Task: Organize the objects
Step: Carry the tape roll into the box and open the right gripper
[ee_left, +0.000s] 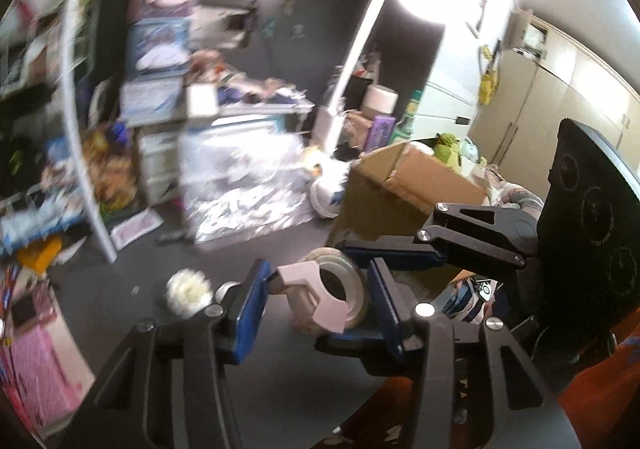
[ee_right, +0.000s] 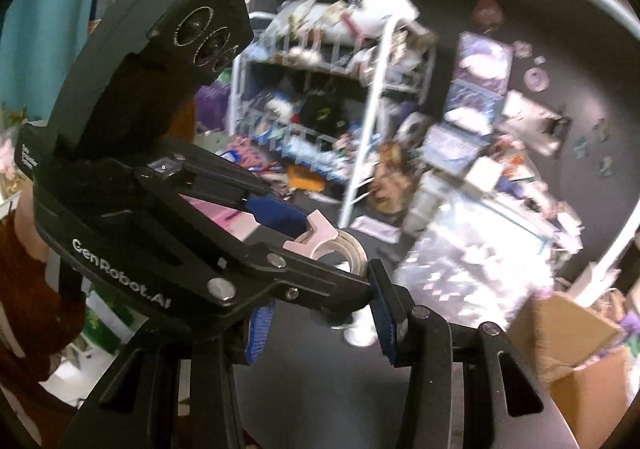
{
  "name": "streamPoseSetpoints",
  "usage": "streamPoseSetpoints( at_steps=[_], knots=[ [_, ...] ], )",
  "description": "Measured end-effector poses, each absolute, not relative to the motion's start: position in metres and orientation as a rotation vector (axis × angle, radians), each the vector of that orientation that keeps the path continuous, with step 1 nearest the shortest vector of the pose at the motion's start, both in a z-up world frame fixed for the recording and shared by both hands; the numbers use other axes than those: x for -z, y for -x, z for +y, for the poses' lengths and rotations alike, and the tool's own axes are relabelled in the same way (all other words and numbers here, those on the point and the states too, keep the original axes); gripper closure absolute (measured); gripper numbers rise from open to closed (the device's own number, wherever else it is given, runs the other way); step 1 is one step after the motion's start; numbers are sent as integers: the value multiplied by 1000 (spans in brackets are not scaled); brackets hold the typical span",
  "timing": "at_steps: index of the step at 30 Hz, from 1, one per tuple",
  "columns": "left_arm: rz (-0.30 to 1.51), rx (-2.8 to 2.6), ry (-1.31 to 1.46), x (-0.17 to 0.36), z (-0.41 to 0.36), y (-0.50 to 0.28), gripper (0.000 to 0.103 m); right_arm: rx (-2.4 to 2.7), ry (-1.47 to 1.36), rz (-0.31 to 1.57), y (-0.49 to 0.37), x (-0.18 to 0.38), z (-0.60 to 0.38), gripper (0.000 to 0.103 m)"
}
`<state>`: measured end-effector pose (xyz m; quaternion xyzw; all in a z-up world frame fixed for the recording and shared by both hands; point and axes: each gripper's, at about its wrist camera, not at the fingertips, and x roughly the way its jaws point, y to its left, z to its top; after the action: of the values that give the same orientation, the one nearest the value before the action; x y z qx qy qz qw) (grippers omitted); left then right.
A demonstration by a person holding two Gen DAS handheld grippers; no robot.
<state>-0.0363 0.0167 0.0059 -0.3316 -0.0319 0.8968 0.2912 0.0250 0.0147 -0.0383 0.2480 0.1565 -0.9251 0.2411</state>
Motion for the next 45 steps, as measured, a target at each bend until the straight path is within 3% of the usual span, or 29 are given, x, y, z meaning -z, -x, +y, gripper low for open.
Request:
streamPoseSetpoints(
  at_steps=[14, 22, 24, 28, 45],
  knots=[
    [80, -2231, 884, -31, 158, 92, 56, 2713, -719, 333, -45, 17, 150, 63],
    [126, -2193, 947, -23, 192, 108, 53, 2703, -821, 227, -37, 28, 190, 63],
    [119, -2201, 948, -22, 191, 110, 34, 2697, -846, 210, -35, 31, 195, 61],
    [96, -2239, 928, -27, 182, 109, 27, 2700, -873, 187, -33, 33, 203, 51],
    [-45, -2527, 799, -42, 62, 69, 26, 2629, -801, 138, -24, 7, 157, 51]
  ],
)
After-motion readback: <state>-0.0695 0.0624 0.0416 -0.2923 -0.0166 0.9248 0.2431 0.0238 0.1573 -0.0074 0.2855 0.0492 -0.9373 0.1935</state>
